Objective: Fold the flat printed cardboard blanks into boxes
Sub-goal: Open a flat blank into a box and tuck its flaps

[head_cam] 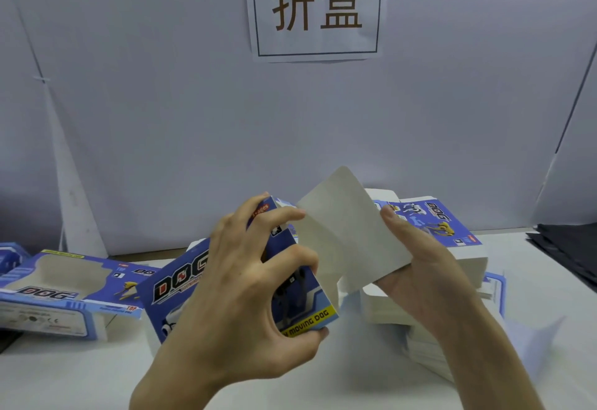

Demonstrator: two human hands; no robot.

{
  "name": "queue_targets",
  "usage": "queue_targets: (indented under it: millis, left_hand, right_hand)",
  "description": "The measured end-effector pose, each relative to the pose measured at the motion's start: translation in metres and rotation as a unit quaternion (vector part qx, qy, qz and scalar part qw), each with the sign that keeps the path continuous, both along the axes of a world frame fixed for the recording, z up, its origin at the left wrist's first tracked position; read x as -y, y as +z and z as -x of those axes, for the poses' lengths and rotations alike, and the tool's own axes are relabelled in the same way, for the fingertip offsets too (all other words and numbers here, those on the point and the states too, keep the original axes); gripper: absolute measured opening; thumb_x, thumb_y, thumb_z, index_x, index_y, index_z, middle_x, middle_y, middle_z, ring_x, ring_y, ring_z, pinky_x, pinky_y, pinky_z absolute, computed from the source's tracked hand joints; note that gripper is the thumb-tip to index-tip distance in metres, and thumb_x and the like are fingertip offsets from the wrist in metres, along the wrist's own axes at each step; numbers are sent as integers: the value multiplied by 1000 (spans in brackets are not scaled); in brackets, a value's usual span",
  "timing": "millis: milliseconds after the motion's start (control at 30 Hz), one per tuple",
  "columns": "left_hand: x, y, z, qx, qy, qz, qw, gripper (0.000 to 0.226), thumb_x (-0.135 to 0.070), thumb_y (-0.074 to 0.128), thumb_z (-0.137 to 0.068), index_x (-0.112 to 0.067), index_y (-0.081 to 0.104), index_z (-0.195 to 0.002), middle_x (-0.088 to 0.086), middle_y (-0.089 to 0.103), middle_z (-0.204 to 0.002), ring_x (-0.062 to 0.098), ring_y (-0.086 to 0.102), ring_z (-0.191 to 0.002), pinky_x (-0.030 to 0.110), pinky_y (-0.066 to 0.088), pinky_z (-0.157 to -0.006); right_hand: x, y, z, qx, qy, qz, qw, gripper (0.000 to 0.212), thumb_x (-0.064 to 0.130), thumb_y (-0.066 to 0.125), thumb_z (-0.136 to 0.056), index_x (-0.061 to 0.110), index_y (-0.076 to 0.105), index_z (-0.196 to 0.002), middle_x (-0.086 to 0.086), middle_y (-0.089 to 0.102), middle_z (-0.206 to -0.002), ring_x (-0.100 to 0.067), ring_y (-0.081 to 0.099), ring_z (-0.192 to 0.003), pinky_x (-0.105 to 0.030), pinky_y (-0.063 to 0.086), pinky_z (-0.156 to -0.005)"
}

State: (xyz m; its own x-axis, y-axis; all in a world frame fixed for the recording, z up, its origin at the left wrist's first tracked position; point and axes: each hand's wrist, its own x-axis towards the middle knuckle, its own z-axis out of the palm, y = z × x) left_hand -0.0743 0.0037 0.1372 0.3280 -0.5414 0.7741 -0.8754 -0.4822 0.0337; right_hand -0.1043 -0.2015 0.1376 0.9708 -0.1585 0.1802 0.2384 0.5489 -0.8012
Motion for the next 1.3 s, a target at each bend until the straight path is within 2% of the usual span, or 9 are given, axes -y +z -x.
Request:
queue_targets:
  millis: [133,300,533,700,833,1033,1100,1200,1300]
  left_hand:
    - [-1,1,0,2,-4,7,1000,51,-57,74,-54,-31,61,-95,-6,46,-137,26,32,-137,45,33,-104]
    - [2,1,3,4,-21,6,1000,50,-54,77,-53,-30,59,-94,-5,45,-137,27,33,-136,46,35,-102]
    - [7,-4,-3,10,-21,5,1000,50,-54,77,-54,-29,60,-94,-6,43,-138,28,30,-138,49,35,-103]
    - [7,-4,-3,14,-21,10,1000,51,-52,78,-54,-29,57,-94,-6,42,-138,29,29,-138,51,36,-101]
    - [8,-3,-2,13,-32,18,999,53,-51,78,-54,-30,52,-94,-3,39,-138,29,32,-136,51,39,-97]
    - [8,-4,1,-23,-2,30,999,55,-56,77,-53,-36,49,-96,-3,20,-146,30,50,-115,41,55,-79]
    - [7,-3,2,-30,-5,33,999,54,-57,75,-54,-36,49,-97,-3,20,-146,31,50,-116,43,55,-80]
    - [3,0,2,-27,-4,49,998,55,-57,76,-54,-36,48,-95,-3,22,-142,31,51,-114,44,53,-82]
    - [-1,4,2,-17,1,60,998,56,-59,77,-52,-35,48,-94,-1,26,-138,29,52,-110,39,53,-81]
  right_hand:
    - [0,-1,-3,-18,-25,64,998,20,24,67,-71,19,80,-85,-4,75,-88,-13,70,-72,-26,55,-60]
    - [-1,-1,-6,-29,-110,5,994,19,36,74,-57,23,78,-70,0,73,-78,-12,70,-64,-26,54,-49]
    - [-2,-5,-6,-31,-149,78,985,31,41,72,-64,18,80,-82,-5,76,-88,-19,70,-74,-30,56,-59]
    - [-2,-2,-4,-10,-140,68,988,20,40,70,-64,25,80,-74,2,74,-77,-10,69,-67,-24,54,-52]
    - [-3,-4,-4,-15,-192,97,977,26,37,71,-65,19,79,-83,0,75,-88,-17,67,-83,-32,51,-67]
    - [-16,0,7,94,-123,163,974,14,34,65,-78,36,79,-83,12,74,-82,0,67,-74,-14,50,-59]
    - [-18,2,9,133,-129,216,959,19,34,63,-84,47,76,-88,15,75,-87,3,68,-80,-11,50,-64]
    - [-14,3,13,164,-62,286,942,37,29,66,-80,43,68,-115,7,73,-109,-9,68,-100,-16,51,-77]
    - [-4,0,14,172,-103,354,913,61,10,73,-72,56,64,-111,17,71,-105,-1,68,-92,-10,50,-69]
